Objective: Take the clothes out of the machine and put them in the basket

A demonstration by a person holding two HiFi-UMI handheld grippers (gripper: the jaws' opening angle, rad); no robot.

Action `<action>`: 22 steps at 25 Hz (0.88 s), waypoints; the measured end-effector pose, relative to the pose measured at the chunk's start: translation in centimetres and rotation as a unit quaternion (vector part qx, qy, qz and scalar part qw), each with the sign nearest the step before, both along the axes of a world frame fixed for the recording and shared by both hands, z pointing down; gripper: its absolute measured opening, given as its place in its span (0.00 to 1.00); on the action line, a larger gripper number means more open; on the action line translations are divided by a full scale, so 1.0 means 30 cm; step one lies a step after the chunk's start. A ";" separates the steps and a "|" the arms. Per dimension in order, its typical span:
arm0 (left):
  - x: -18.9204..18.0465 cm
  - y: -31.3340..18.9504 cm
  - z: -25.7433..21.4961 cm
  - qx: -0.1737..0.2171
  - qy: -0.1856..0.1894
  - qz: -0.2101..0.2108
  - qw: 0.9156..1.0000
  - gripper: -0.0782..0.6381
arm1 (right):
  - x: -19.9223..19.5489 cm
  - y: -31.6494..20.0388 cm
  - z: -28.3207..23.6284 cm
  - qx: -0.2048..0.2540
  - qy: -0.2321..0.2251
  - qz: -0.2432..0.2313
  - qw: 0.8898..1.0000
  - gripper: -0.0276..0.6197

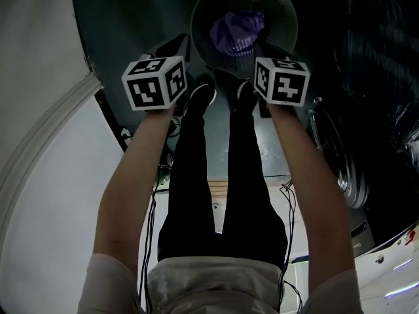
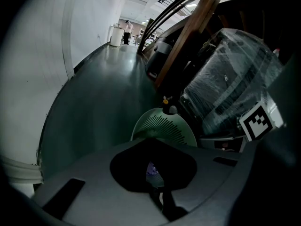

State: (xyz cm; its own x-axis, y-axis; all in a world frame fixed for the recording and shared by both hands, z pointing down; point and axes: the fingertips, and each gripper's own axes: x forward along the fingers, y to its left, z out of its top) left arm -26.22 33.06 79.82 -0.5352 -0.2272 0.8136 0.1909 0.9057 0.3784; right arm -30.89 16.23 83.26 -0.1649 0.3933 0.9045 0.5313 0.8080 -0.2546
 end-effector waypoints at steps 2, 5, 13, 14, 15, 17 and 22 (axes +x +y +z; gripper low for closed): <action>0.006 -0.002 -0.003 -0.001 0.001 0.002 1.000 0.13 | 0.011 0.001 -0.012 -0.004 -0.001 -0.006 1.000 0.06; 0.013 -0.002 -0.018 -0.004 0.000 0.005 1.000 0.13 | 0.026 0.000 -0.030 -0.005 -0.005 -0.010 1.000 0.06; 0.016 0.000 -0.113 -0.015 -0.020 0.014 1.000 0.13 | 0.040 -0.024 -0.121 -0.011 -0.023 0.008 1.000 0.05; 0.019 0.002 -0.133 -0.016 -0.024 0.015 0.999 0.13 | 0.041 -0.028 -0.139 -0.013 -0.025 0.012 1.000 0.06; 0.022 0.004 -0.155 -0.018 -0.028 0.016 0.999 0.13 | 0.041 -0.031 -0.161 -0.015 -0.028 0.015 0.999 0.05; 0.030 0.012 -0.208 -0.022 -0.038 0.021 0.999 0.13 | 0.041 -0.036 -0.213 -0.019 -0.035 0.023 0.999 0.05; 0.068 0.027 -0.367 -0.034 -0.065 0.031 0.997 0.13 | 0.054 -0.044 -0.377 -0.039 -0.061 0.038 0.997 0.05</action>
